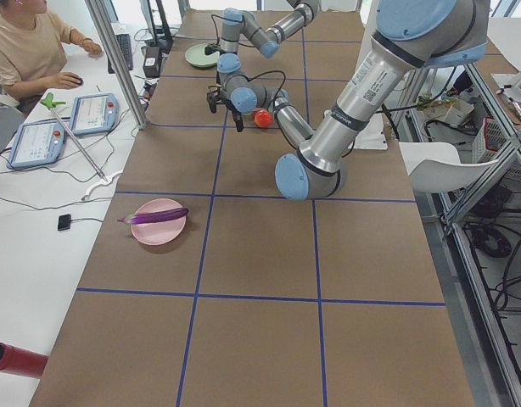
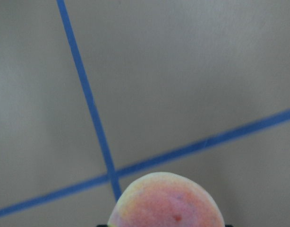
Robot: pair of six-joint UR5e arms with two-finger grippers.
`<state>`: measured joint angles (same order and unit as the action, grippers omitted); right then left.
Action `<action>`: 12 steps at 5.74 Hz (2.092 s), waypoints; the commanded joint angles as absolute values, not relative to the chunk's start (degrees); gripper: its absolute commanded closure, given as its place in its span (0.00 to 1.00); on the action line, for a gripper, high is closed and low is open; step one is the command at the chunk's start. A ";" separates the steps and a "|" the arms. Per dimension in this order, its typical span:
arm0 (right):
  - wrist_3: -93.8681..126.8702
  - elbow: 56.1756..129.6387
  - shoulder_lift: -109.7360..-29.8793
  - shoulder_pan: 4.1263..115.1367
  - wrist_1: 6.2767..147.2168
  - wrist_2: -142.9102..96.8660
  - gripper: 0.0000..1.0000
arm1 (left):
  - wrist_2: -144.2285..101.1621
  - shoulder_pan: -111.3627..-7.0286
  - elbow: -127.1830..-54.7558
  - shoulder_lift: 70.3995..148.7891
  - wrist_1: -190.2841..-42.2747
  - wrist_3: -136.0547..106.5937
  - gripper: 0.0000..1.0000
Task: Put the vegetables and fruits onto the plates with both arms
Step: 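Carry peach to green plate with right gripper while left reaches for chili, then grasp the red chili pepper with the left gripper while the right gripper releases the peach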
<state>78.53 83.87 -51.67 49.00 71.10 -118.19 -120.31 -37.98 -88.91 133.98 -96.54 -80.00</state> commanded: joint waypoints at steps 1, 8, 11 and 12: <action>62.83 78.63 -55.98 60.94 71.10 -122.24 1.00 | -113.40 -30.52 -83.37 141.98 -94.83 -79.90 0.00; 44.84 52.64 -53.51 68.47 64.17 -114.94 0.00 | -106.96 -26.91 -60.47 154.16 -104.15 -68.20 0.00; 50.41 63.87 -54.23 65.50 66.70 -122.34 0.00 | -107.31 -25.14 -61.08 154.16 -103.10 -68.20 0.99; 50.80 65.11 -54.40 65.13 66.88 -125.74 0.00 | -107.23 -25.57 -61.69 153.99 -102.40 -67.86 1.00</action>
<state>49.51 63.37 -54.33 65.80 66.45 -123.09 -107.25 -25.32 -61.24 154.12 -102.95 -68.12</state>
